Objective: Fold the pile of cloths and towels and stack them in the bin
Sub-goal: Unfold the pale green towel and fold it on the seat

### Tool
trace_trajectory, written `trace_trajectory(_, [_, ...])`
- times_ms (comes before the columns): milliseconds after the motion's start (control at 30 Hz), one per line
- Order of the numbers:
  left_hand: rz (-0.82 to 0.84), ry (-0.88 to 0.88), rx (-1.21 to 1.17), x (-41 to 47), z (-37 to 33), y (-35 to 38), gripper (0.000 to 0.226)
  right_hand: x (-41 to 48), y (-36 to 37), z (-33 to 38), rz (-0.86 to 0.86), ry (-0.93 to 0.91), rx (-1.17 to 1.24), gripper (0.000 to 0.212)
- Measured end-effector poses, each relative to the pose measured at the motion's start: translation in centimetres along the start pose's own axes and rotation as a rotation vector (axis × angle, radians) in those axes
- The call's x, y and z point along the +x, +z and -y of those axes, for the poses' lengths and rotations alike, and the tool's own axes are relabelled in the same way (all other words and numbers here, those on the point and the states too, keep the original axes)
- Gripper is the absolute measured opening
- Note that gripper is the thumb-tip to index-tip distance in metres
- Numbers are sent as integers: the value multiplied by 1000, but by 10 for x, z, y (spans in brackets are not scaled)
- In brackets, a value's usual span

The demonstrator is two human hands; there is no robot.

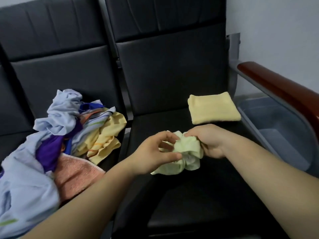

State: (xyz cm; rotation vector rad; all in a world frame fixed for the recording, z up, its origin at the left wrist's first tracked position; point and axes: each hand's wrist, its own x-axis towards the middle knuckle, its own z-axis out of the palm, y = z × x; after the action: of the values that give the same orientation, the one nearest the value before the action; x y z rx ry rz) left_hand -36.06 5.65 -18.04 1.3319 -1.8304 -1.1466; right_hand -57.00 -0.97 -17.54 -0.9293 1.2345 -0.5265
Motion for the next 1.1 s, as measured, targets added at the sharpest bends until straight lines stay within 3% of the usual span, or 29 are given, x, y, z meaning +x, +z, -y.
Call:
trace_trajectory(100, [-3,118,163,6,5,3,43,3,5,4,82,-3,42,17])
trace_trajectory(200, [-174,189,218,9,5,1,21,3,10,7,145,-16,49,29])
trace_trajectory(267, [-147,151,43,12,7,-6,10,6,10,7,189,-19,68,40])
trace_trajectory(333, [-88,57,-246,15,11,-21,13,8,8,8,227,-42,81,49])
trace_trajectory(433, [-35,-44,-616,14,16,-45,19,0,0,13,321,-92,-16,45])
trace_trajectory(533, [-116,-100,-729,9,17,-58,20,-4,-6,13,349,-116,-215,52])
trace_trajectory(600, [-203,-150,-683,8,20,-61,22,-4,-4,11,302,-129,-388,51])
trace_trajectory(700, [-227,-173,-584,4,21,-62,24,-2,-1,7,107,-227,-628,19])
trace_trajectory(767, [-238,-140,-457,-1,20,-61,25,-1,-4,6,1,-276,-665,9])
trace_trajectory(967, [-230,-127,-65,-10,18,-67,26,-4,-2,9,-120,-333,-472,11])
trace_trajectory(1100, [-386,-143,256,-7,25,-62,21,-9,6,8,-17,-258,-249,7])
